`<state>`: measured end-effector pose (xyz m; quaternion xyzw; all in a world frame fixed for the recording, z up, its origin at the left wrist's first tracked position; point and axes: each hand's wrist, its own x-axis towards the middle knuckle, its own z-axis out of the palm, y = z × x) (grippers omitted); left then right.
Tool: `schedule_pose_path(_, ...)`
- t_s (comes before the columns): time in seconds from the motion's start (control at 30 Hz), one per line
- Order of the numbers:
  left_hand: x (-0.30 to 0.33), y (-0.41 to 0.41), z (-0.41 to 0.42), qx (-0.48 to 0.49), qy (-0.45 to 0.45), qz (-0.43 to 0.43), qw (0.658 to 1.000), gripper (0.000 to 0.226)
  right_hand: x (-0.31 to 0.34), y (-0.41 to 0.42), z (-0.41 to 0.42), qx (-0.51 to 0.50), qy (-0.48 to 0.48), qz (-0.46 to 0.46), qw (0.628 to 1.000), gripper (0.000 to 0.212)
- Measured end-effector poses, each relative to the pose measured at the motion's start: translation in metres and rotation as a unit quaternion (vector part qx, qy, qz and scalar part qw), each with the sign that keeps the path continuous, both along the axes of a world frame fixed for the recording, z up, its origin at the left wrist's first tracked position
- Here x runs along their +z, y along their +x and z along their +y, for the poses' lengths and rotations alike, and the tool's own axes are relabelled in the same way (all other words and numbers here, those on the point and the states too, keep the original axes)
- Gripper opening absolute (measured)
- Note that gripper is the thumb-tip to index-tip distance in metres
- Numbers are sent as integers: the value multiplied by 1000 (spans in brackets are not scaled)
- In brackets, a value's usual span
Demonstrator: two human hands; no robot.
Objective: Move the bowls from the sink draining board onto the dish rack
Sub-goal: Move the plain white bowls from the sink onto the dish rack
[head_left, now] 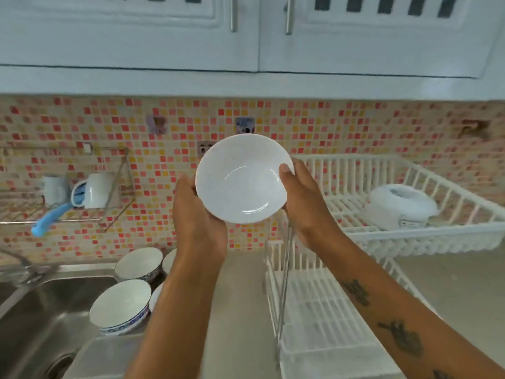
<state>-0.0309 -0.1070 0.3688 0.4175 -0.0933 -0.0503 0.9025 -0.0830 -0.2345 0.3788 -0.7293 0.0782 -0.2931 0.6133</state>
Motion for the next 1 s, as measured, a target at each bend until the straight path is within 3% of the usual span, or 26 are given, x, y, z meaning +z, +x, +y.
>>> schedule_pose_path(0.1,19,-13,-38,-107,-27,-10,994,32,17,-29,-38,-45,-4,-31,998,39)
schedule_pose_path(0.2,35,-29,-79,-253,-10,-27,967,38,29,-55,-74,-109,17,-55,992,49)
schedule_pose_path(0.33,44,-50,-132,-464,35,35,885,41,35,-88,-117,-169,13,-82,982,47)
schedule_pose_path(0.4,45,-53,-155,-519,62,50,851,45,34,-99,-140,-180,11,-88,980,45)
schedule_pose_path(0.47,45,-53,-180,-536,87,60,838,47,29,-108,-163,-182,21,-85,979,47)
schedule_pose_path(0.57,47,-53,-207,-538,118,70,832,59,25,-115,-193,-189,23,-86,978,53)
schedule_pose_path(0.63,51,-54,-223,-514,126,48,847,55,27,-117,-214,-187,-3,-72,980,64)
schedule_pose_path(0.73,53,-52,-244,-411,163,-23,897,57,37,-116,-243,-144,-23,-23,989,58)
schedule_pose_path(0.8,50,-52,-257,-295,240,-125,916,63,40,-113,-265,-116,-5,32,993,62)
schedule_pose_path(0.9,41,-55,-274,-138,317,-276,897,68,39,-105,-290,-84,45,104,990,77)
schedule_pose_path(1.0,30,-53,-284,-59,369,-385,844,78,35,-98,-304,-58,83,117,988,72)
